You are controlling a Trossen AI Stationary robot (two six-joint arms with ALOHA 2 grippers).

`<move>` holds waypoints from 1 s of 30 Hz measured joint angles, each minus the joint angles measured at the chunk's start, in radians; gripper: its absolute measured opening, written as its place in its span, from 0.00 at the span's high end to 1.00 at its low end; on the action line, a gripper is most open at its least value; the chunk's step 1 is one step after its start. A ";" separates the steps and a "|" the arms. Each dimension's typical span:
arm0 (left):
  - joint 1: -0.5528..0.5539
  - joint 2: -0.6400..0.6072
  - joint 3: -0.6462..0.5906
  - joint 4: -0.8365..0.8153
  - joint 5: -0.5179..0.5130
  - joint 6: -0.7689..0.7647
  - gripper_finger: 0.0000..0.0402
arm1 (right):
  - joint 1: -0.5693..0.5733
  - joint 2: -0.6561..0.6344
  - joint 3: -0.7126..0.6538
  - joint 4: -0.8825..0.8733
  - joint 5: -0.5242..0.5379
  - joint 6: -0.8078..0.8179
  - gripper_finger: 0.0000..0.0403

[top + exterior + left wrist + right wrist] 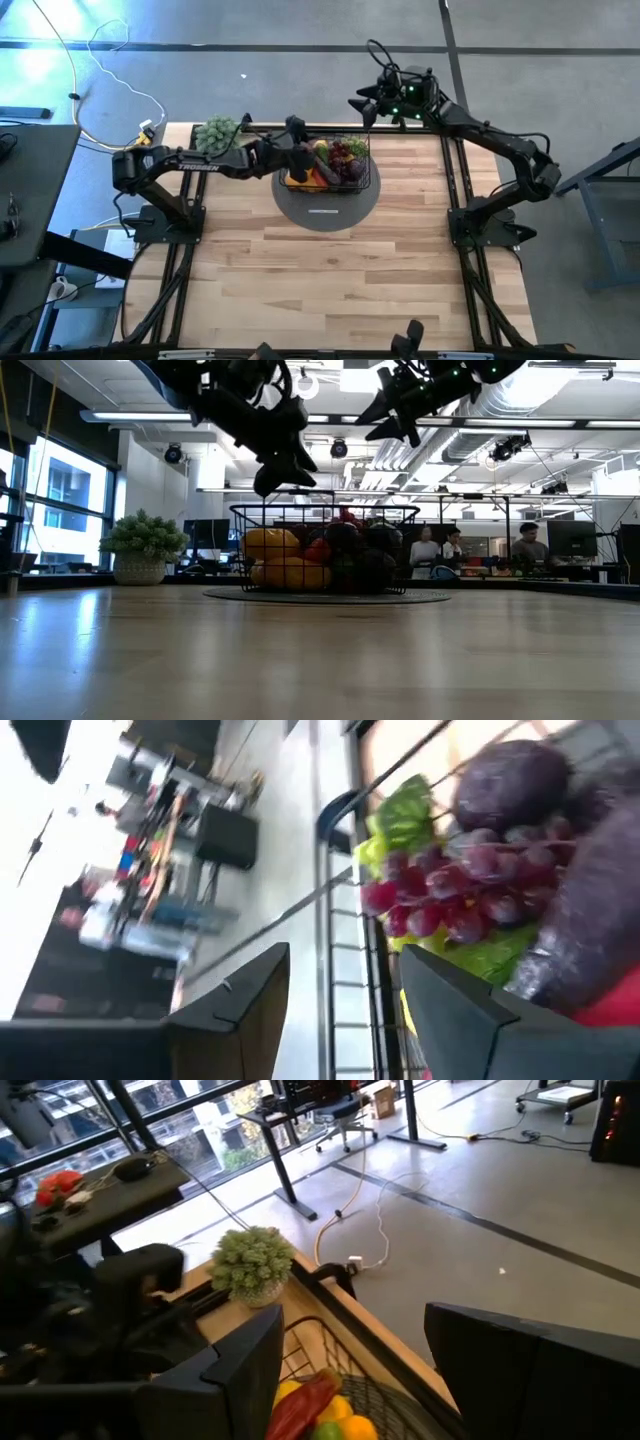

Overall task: Build produce basket
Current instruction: Return to Home Position

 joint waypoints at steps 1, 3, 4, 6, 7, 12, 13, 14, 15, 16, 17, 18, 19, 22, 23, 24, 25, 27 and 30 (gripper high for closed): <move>-0.012 0.000 0.000 0.005 -0.039 -0.024 0.54 | -0.007 0.000 0.000 0.000 -0.006 0.000 0.44; -0.034 -0.008 0.000 0.007 -0.111 -0.096 0.54 | -0.019 0.000 0.000 0.000 -0.009 0.000 0.44; -0.047 -0.015 0.000 0.008 -0.141 -0.135 0.54 | -0.024 0.000 0.000 0.000 -0.009 0.000 0.44; -0.067 -0.034 0.000 0.008 -0.183 -0.209 0.54 | -0.031 0.000 0.000 0.000 -0.009 0.000 0.44; -0.077 -0.048 0.000 0.005 -0.196 -0.242 0.54 | -0.031 0.000 0.000 0.000 -0.009 0.001 0.44; -0.096 -0.137 0.000 -0.007 -0.201 -0.437 0.54 | -0.024 0.000 0.000 0.000 -0.009 0.008 0.44; -0.096 -0.160 0.000 -0.020 -0.201 -0.487 0.54 | -0.020 0.000 0.000 0.000 -0.009 0.008 0.44; -0.095 -0.185 0.000 -0.036 -0.201 -0.536 0.54 | -0.015 0.000 0.000 0.000 -0.009 0.008 0.44; -0.095 -0.211 0.000 -0.052 -0.199 -0.581 0.54 | -0.010 0.000 0.000 0.000 -0.009 0.009 0.44; -0.095 -0.238 0.000 -0.074 -0.189 -0.623 0.54 | -0.003 0.000 0.000 0.000 -0.009 0.009 0.44; -0.094 -0.266 0.000 -0.110 -0.170 -0.666 0.54 | 0.003 0.000 0.000 0.000 -0.009 0.009 0.44; -0.094 -0.292 0.000 -0.138 -0.148 -0.706 0.54 | 0.010 0.000 0.000 0.000 -0.009 0.010 0.44; -0.095 -0.318 0.000 -0.164 -0.121 -0.742 0.54 | 0.016 0.000 0.000 0.000 -0.009 0.010 0.44; -0.095 -0.386 0.000 -0.241 -0.027 -0.840 0.54 | 0.038 0.000 0.000 0.000 -0.009 0.056 0.44; -0.095 -0.406 0.000 -0.267 0.003 -0.870 0.54 | 0.046 0.000 0.000 0.000 -0.009 0.077 0.44; -0.095 -0.424 0.000 -0.289 0.032 -0.899 0.54 | 0.054 0.000 0.000 0.000 -0.009 0.097 0.44; -0.097 -0.441 0.000 -0.312 0.061 -0.927 0.54 | 0.063 0.000 0.000 0.000 -0.009 0.113 0.44; -0.105 -0.476 -0.018 -0.335 0.117 -0.968 0.54 | 0.084 0.000 0.000 0.000 -0.008 0.123 0.44; -0.135 -0.533 -0.079 -0.325 0.163 -0.977 0.54 | 0.124 0.000 0.000 -0.001 -0.009 0.135 0.44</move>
